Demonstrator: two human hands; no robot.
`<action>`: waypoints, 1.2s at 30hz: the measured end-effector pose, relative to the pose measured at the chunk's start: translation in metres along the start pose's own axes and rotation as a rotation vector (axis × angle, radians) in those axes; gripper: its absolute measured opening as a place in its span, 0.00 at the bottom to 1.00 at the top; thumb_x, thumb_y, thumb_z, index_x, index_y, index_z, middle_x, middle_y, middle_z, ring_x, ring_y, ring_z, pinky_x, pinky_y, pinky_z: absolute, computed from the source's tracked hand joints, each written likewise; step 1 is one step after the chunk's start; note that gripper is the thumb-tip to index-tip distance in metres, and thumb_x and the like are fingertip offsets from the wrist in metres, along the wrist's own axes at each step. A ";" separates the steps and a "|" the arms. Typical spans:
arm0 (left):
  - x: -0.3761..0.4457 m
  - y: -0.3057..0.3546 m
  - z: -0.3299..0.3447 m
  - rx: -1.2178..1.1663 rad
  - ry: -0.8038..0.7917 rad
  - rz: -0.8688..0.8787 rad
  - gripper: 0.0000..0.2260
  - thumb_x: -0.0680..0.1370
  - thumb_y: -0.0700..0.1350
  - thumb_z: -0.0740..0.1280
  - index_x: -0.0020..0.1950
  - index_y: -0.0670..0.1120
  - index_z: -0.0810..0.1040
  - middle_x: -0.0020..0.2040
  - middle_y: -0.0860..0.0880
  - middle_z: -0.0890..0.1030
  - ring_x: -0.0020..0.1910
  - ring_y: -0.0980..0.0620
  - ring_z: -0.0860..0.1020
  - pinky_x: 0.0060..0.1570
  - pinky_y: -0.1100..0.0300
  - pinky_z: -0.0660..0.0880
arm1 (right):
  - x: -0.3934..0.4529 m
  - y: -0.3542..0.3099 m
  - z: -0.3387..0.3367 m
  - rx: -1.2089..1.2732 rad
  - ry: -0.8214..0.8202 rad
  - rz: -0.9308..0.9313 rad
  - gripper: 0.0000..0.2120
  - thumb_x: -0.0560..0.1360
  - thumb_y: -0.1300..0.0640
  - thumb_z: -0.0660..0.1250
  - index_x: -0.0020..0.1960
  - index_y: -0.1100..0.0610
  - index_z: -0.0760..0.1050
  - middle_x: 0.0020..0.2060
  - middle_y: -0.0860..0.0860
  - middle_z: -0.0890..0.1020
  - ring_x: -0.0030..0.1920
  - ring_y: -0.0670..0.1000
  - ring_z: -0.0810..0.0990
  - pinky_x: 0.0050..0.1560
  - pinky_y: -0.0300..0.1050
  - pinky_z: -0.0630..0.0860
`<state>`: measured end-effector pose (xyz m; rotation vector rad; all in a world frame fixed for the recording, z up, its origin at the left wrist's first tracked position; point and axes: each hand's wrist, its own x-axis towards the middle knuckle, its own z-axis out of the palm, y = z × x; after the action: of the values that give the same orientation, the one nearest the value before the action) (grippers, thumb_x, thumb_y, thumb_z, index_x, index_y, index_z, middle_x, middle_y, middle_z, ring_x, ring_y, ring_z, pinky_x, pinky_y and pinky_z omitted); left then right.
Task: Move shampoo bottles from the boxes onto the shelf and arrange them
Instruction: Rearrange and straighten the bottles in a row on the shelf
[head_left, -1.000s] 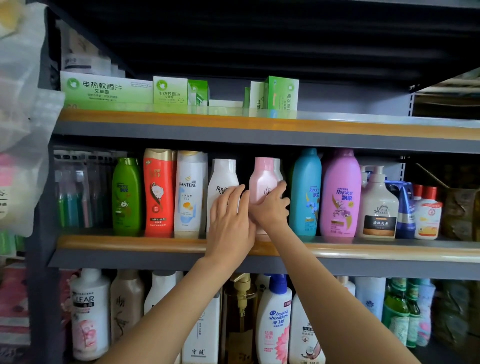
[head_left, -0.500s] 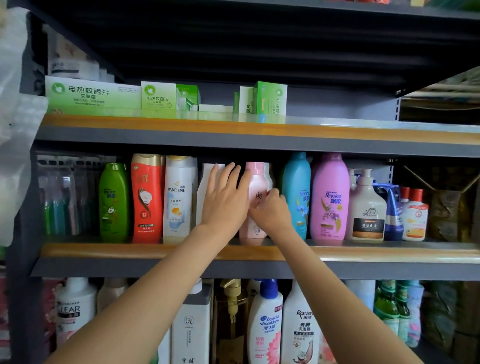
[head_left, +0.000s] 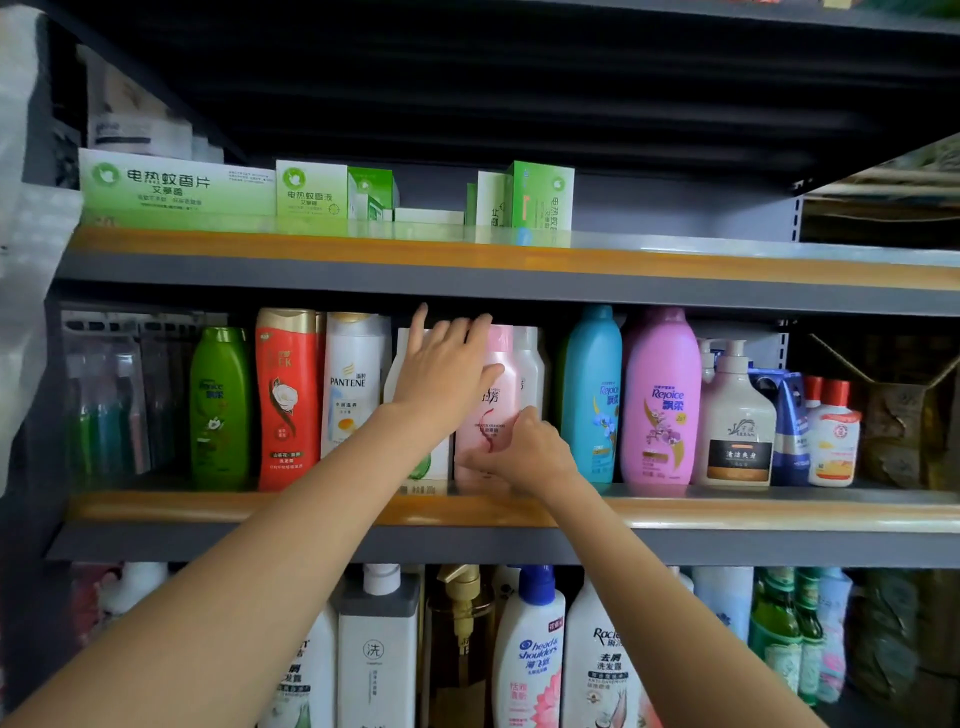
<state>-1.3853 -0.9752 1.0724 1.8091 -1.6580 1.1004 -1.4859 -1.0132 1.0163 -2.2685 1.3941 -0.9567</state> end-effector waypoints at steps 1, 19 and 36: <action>0.000 0.001 0.000 -0.011 -0.002 -0.001 0.25 0.81 0.53 0.55 0.75 0.45 0.55 0.67 0.47 0.70 0.68 0.47 0.66 0.73 0.49 0.40 | 0.000 0.000 0.000 0.009 0.010 -0.005 0.31 0.64 0.41 0.74 0.56 0.58 0.65 0.57 0.55 0.74 0.56 0.55 0.74 0.55 0.51 0.74; -0.056 -0.009 0.015 -0.414 0.311 -0.162 0.22 0.77 0.39 0.55 0.71 0.39 0.65 0.72 0.41 0.66 0.72 0.43 0.64 0.71 0.55 0.55 | -0.010 -0.002 -0.007 -0.225 0.278 0.022 0.34 0.69 0.44 0.71 0.62 0.63 0.60 0.58 0.56 0.72 0.56 0.60 0.78 0.45 0.51 0.74; -0.089 -0.018 0.009 -0.978 -0.116 -0.617 0.22 0.80 0.38 0.55 0.74 0.45 0.56 0.69 0.45 0.68 0.57 0.51 0.75 0.49 0.63 0.74 | 0.031 -0.054 0.028 0.729 -0.208 -0.086 0.57 0.61 0.48 0.79 0.76 0.51 0.43 0.70 0.53 0.68 0.67 0.53 0.70 0.69 0.52 0.67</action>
<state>-1.3622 -0.9250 0.9997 1.5028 -1.1903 -0.1068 -1.4218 -1.0168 1.0384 -1.8059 0.6985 -1.0064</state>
